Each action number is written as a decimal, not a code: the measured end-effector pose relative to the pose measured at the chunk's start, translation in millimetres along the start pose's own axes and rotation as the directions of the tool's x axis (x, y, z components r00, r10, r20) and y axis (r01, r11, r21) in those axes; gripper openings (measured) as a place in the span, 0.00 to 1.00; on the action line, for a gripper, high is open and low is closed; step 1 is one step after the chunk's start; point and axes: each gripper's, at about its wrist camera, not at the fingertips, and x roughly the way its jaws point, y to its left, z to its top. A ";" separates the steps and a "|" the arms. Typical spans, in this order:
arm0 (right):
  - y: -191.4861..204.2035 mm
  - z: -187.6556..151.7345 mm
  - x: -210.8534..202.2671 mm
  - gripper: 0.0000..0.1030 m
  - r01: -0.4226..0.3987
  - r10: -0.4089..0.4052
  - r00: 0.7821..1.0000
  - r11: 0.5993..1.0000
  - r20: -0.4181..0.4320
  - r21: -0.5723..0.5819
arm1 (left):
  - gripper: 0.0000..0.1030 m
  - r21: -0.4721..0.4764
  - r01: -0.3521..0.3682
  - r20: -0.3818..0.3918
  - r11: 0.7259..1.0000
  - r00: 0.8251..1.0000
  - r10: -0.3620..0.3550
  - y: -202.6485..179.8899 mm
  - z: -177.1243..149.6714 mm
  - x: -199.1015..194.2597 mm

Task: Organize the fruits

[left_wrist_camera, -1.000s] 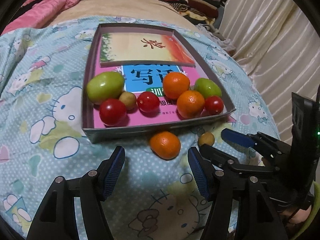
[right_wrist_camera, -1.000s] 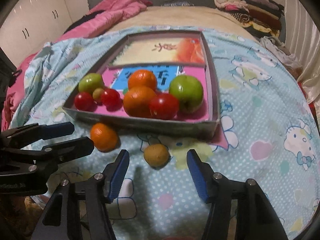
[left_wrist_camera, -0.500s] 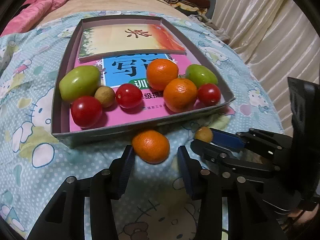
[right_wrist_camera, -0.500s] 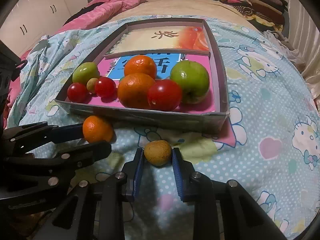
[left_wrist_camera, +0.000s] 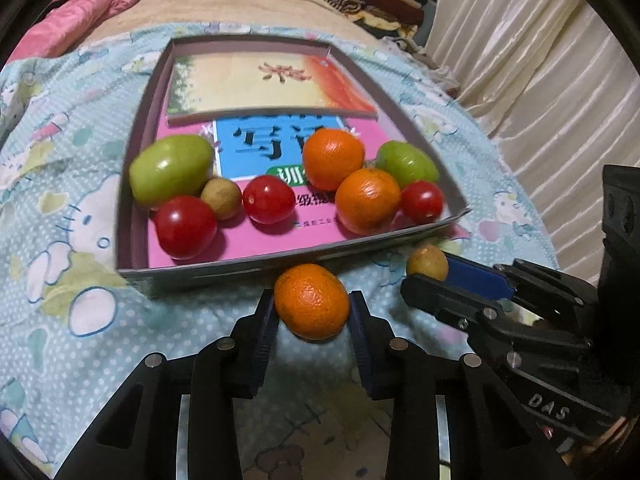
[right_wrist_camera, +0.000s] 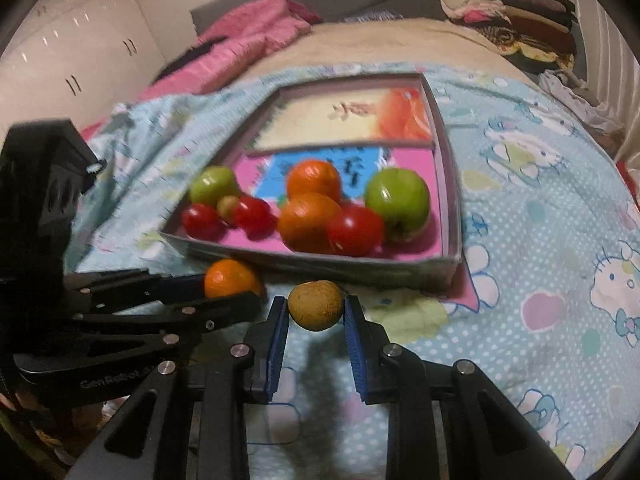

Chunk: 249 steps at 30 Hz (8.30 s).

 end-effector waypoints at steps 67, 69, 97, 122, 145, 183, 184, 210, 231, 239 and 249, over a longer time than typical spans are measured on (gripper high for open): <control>-28.3 21.4 -30.5 0.28 0.121 -0.130 0.970 0.991 0.206 0.053 | 0.35 -0.015 -0.112 0.174 0.994 0.978 0.113 10.4 22.2 -21.2; -28.3 21.4 -29.2 0.28 0.127 -0.134 0.971 0.991 0.200 0.048 | 0.35 -0.012 -0.113 0.175 0.994 0.978 0.113 9.8 22.6 -20.0; -18.8 23.6 -2.8 0.28 0.158 -0.155 0.980 0.987 0.126 -0.020 | 0.35 0.014 -0.102 0.154 0.995 0.983 0.098 7.7 24.3 -5.1; -21.4 23.8 -4.7 0.35 0.168 -0.166 0.977 0.986 0.135 -0.010 | 0.35 0.011 -0.097 0.150 0.995 0.984 0.094 8.6 25.1 -3.8; -22.2 26.3 -13.7 0.59 0.196 -0.195 0.965 0.981 0.178 0.014 | 0.36 0.002 -0.094 0.146 0.996 0.985 0.093 10.8 24.1 -3.1; 10.3 5.7 -80.2 0.99 0.147 -0.158 0.962 0.987 0.222 0.063 | 0.77 -0.121 -0.235 0.176 0.964 0.951 0.254 -2.7 -16.2 -88.2; 10.9 3.5 -79.5 0.99 0.156 -0.166 0.964 0.986 0.209 0.060 | 0.77 -0.127 -0.233 0.169 0.964 0.953 0.252 -4.1 -20.3 -89.9; 28.9 -20.0 -73.0 0.99 0.162 -0.161 0.975 0.987 0.154 0.005 | 0.77 -0.161 -0.230 0.100 0.960 0.964 0.247 -2.8 -44.4 -79.1; 26.7 -20.7 -67.5 0.99 0.174 -0.174 0.976 0.985 0.133 0.013 | 0.77 -0.156 -0.234 0.111 0.960 0.961 0.253 -3.8 -43.6 -80.6; 26.3 -20.4 -67.4 0.99 0.173 -0.173 0.976 0.985 0.134 0.014 | 0.77 -0.151 -0.234 0.108 0.960 0.962 0.252 -5.0 -43.6 -80.3; 26.2 -20.3 -67.5 0.99 0.174 -0.174 0.976 0.985 0.132 0.015 | 0.77 -0.142 -0.230 0.108 0.963 0.963 0.246 -7.9 -43.2 -80.1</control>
